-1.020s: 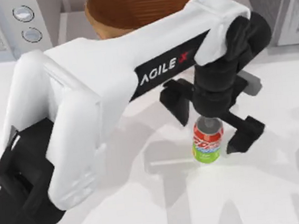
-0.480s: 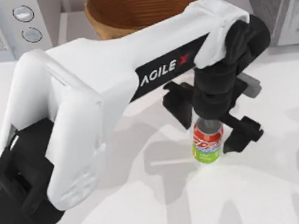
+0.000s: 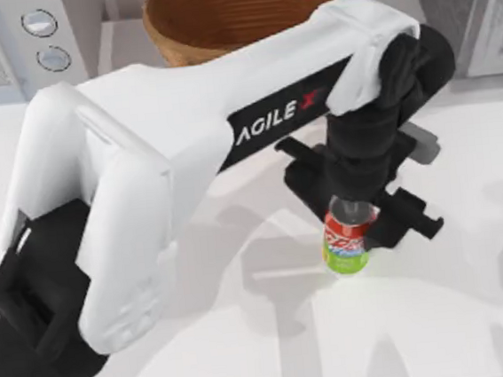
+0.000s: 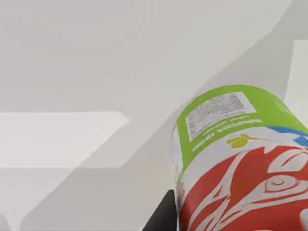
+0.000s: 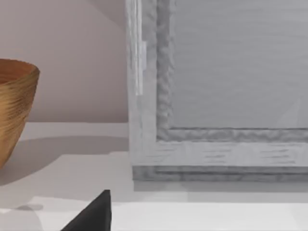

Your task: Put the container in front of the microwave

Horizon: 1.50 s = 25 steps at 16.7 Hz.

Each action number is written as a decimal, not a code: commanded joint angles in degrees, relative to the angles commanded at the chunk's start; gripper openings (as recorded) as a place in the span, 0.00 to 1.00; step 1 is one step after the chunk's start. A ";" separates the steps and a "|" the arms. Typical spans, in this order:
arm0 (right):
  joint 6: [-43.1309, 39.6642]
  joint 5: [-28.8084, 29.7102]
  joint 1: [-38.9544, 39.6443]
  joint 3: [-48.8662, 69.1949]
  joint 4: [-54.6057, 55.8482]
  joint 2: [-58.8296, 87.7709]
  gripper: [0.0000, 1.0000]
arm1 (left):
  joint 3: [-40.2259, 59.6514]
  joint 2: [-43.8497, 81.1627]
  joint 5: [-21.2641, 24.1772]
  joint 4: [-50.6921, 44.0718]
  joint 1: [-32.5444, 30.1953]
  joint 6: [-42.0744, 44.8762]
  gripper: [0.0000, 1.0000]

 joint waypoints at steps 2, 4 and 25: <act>0.00 0.00 0.00 0.00 0.00 0.00 1.00 | 0.00 0.00 0.00 0.00 0.00 0.00 0.00; 0.00 0.00 0.00 0.00 0.00 0.00 1.00 | 0.00 0.00 0.00 0.00 0.00 0.00 0.00; 0.00 0.00 0.00 0.00 0.00 0.00 1.00 | 8.64 -0.46 0.22 -9.71 2.05 0.00 0.00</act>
